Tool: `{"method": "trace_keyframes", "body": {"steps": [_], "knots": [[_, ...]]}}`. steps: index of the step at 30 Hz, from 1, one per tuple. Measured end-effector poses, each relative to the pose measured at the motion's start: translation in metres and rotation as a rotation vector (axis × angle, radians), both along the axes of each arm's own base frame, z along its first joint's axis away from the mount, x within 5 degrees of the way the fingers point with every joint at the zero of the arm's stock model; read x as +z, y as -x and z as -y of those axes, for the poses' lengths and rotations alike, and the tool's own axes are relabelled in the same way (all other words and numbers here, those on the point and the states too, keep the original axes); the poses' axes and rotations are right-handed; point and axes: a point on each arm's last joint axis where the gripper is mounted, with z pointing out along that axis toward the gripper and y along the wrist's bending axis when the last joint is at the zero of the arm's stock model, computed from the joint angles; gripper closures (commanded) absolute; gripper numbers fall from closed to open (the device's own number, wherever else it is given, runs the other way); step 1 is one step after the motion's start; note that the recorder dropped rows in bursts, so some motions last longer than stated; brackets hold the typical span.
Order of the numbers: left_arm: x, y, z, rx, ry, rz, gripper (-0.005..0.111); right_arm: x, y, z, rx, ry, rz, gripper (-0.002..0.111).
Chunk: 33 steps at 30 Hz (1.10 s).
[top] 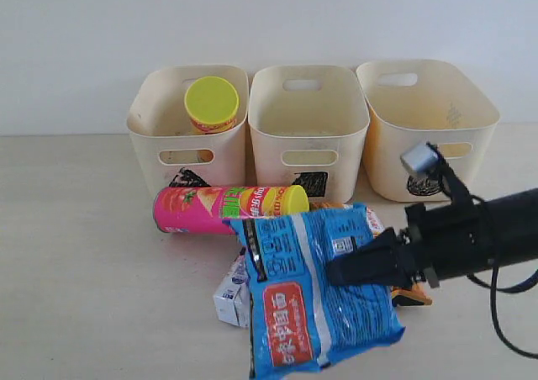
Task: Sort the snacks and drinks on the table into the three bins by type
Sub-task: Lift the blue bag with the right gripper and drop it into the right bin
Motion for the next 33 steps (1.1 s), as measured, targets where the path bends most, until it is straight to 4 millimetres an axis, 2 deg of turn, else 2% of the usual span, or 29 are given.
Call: {"method": "trace_keyframes", "body": {"steps": [3,8,9,11,18,22,26,30,33], "knots": [[0.0,0.0,0.0,0.0,0.0,0.0,0.103,0.035,-0.002,0.0,-0.014,-0.013,0.092,0.108],[0.0,0.0,0.0,0.0,0.0,0.0,0.103,0.104,0.001,0.002,-0.069,-0.009,0.248,0.108],[0.0,0.0,0.0,0.0,0.0,0.0,0.103,0.126,0.004,0.006,-0.137,0.05,0.315,0.108],[0.0,0.0,0.0,0.0,0.0,0.0,0.103,0.152,0.005,0.015,-0.273,0.146,0.41,0.108],[0.0,0.0,0.0,0.0,0.0,0.0,0.103,0.19,0.002,0.045,-0.695,0.283,0.603,0.108],[0.0,0.0,0.0,0.0,0.0,0.0,0.103,0.195,-0.005,0.057,-0.841,0.32,0.647,0.108],[0.0,0.0,0.0,0.0,0.0,0.0,0.103,0.191,-0.021,0.075,-1.049,0.405,0.685,0.108],[0.0,0.0,0.0,0.0,0.0,0.0,0.103,0.167,-0.051,0.09,-1.202,0.536,0.667,0.108],[0.0,0.0,0.0,0.0,0.0,0.0,0.103,0.153,-0.072,0.091,-1.196,0.601,0.669,0.108]]}}
